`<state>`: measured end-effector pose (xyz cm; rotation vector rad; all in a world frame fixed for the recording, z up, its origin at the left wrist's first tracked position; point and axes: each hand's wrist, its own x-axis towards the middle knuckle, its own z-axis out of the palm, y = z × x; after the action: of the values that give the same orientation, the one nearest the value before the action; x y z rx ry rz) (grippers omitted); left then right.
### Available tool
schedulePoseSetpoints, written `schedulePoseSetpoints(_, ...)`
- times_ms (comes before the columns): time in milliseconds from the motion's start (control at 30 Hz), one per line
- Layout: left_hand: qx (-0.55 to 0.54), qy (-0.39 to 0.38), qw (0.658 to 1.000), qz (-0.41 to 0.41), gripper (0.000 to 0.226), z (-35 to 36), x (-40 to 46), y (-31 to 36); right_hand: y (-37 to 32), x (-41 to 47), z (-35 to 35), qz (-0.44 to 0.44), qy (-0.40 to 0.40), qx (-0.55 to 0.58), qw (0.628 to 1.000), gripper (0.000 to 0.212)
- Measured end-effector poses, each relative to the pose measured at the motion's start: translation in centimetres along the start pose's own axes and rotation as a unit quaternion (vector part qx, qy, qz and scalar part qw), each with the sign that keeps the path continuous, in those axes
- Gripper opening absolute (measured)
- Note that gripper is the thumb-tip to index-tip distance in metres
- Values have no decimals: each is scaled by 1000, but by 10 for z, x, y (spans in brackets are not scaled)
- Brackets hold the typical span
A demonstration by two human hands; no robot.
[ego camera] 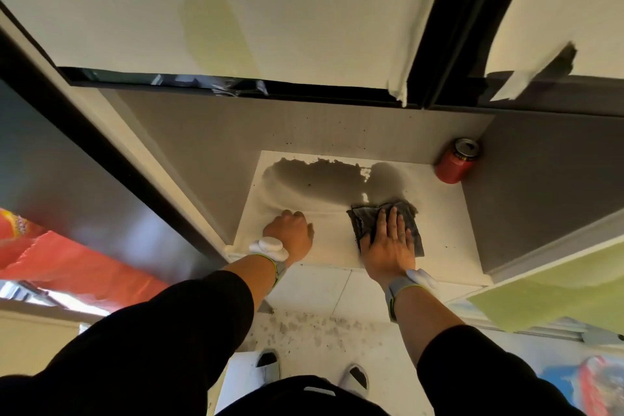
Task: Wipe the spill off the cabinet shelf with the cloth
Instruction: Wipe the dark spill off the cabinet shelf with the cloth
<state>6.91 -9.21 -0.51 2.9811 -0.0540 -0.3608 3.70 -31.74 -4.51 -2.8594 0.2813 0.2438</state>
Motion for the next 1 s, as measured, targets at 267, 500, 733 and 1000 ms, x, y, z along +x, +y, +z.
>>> schedulePoseSetpoints(267, 3, -73, 997, -11, 91, 9, 7, 41, 25, 14, -8, -5, -2, -2, 1000, 74)
schedulePoseSetpoints(500, 34, -133, 989, -47, 97, 12, 29, 43, 30, 19, -6, -13, 10, -6, 1000, 74)
schedulePoseSetpoints(733, 41, -148, 986, -64, 96, 13, 35, 48, 44, 43, -25, -34, -19, -27, 999, 72)
schedulePoseSetpoints(1000, 35, -154, 985, -70, 95, 15, 37, 49, 48, 47, -28, -44, -30, -40, 998, 70)
